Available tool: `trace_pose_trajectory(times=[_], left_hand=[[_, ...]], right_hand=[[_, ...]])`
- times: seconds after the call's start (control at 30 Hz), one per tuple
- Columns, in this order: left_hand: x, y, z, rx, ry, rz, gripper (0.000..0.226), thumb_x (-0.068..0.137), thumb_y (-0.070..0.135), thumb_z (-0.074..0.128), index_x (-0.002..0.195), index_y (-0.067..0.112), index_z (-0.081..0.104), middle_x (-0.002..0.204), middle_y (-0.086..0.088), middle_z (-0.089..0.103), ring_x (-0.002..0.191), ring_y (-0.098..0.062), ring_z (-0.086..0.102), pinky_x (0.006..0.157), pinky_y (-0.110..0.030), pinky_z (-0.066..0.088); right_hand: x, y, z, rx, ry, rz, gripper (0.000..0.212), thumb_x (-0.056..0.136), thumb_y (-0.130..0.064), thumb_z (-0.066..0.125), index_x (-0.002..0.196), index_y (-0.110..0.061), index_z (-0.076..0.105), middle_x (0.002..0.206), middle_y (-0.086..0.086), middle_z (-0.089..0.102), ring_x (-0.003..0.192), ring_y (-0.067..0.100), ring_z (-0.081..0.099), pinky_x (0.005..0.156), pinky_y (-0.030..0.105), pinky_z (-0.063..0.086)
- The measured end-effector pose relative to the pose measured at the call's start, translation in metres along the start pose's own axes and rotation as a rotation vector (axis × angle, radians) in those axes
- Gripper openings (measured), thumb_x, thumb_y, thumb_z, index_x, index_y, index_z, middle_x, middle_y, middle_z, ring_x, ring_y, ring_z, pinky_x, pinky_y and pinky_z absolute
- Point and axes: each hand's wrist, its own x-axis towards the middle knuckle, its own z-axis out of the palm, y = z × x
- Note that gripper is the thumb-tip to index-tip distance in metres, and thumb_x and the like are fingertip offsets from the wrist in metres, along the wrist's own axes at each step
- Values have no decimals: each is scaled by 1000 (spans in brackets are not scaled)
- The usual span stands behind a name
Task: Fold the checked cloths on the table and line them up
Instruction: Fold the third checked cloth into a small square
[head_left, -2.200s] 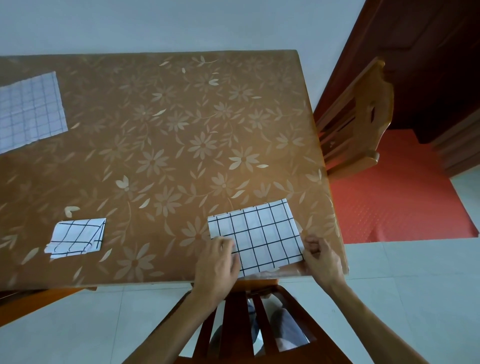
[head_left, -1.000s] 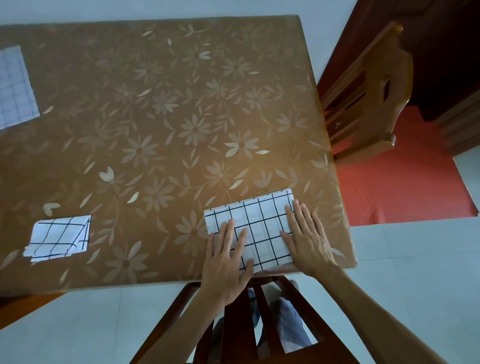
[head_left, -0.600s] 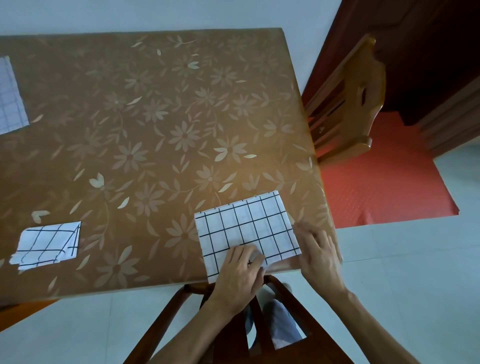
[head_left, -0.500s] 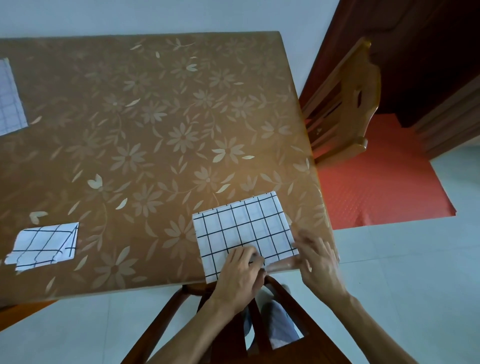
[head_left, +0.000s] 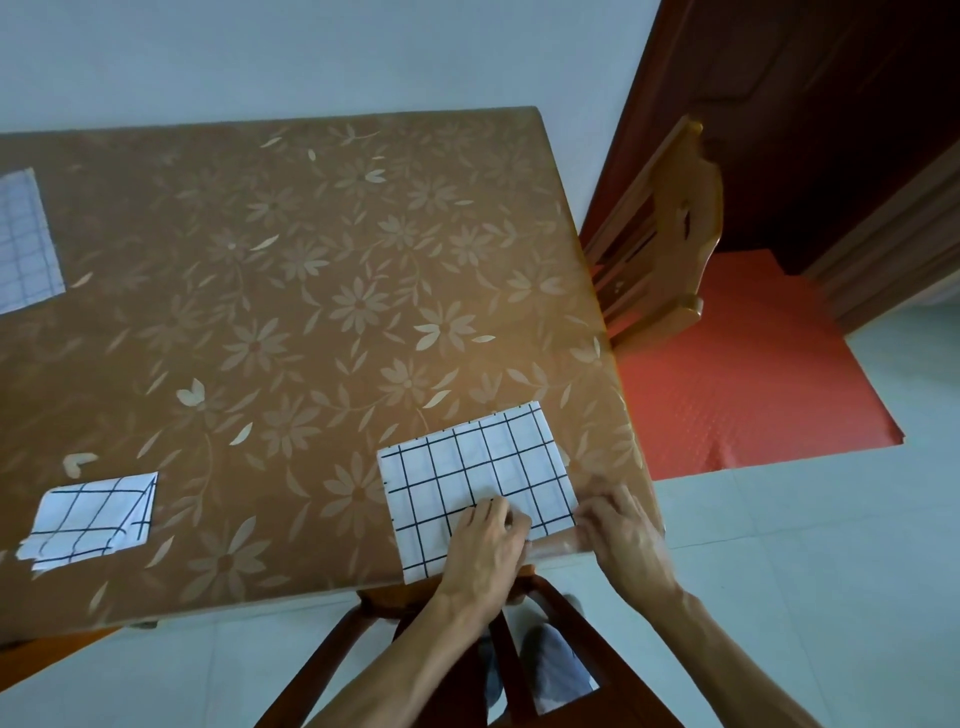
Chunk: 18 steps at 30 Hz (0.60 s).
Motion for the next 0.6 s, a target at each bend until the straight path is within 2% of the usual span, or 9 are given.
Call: trace_pose_trajectory(times=[0.07, 0.17, 0.27, 0.37, 0.43, 0.5, 0.53, 0.6], left_hand=[[-1, -3, 2, 1, -20, 11, 26, 86, 26, 74, 109, 17, 66, 102, -1, 57, 91, -18, 58, 77, -32, 55], [-2, -6, -1, -36, 14, 36, 20, 90, 23, 69, 109, 18, 65, 106, -1, 59, 96, -19, 59, 81, -31, 54], [-4, -10, -10, -169, 62, 58, 15, 101, 31, 52, 107, 22, 62, 108, 3, 56, 100, -15, 55, 85, -28, 51], [-17, -20, -21, -250, 95, 151, 20, 103, 33, 47, 106, 22, 63, 107, 6, 57, 101, -10, 53, 83, -23, 48], [-30, -30, -26, -236, 134, 218, 14, 100, 29, 54, 106, 22, 65, 109, 7, 58, 103, -9, 54, 84, -20, 46], [-42, -42, -27, -197, 215, 229, 12, 97, 25, 58, 105, 21, 66, 110, 6, 59, 107, -11, 54, 88, -21, 47], [-48, -48, -26, -175, 259, 209, 14, 96, 25, 57, 105, 21, 67, 111, 5, 60, 107, -12, 55, 89, -22, 48], [-57, -55, -27, -154, 325, 130, 20, 94, 21, 58, 110, 19, 69, 112, 2, 62, 102, -14, 58, 85, -26, 53]], right_hand=[[-1, -4, -3, 62, -21, 62, 9, 94, -15, 62, 100, -18, 68, 96, -4, 59, 78, 16, 63, 59, 13, 31], [-5, -6, -1, 87, -26, 16, 24, 92, -12, 61, 114, -20, 64, 104, -4, 59, 83, 14, 61, 69, 22, 44], [-8, -2, -1, 9, -12, -98, 53, 75, -8, 74, 124, -24, 60, 117, 0, 56, 83, 16, 54, 68, 30, 52], [-4, -4, -6, -92, -8, -201, 67, 55, 1, 83, 116, -22, 65, 133, 9, 54, 89, 22, 54, 68, 33, 51], [2, -8, -7, -131, 21, -279, 57, 52, 5, 81, 100, -23, 68, 135, 8, 54, 103, 23, 51, 70, 32, 50], [7, -15, -7, -134, 40, -376, 29, 64, -7, 75, 85, -25, 68, 131, 1, 59, 119, 21, 48, 77, 30, 47], [9, -19, -8, -142, 51, -410, 16, 70, -15, 70, 80, -26, 68, 122, -4, 65, 121, 19, 48, 81, 28, 43], [11, -31, -8, -155, 85, -429, 3, 71, -24, 67, 74, -24, 68, 96, -9, 71, 111, 17, 56, 83, 25, 34]])
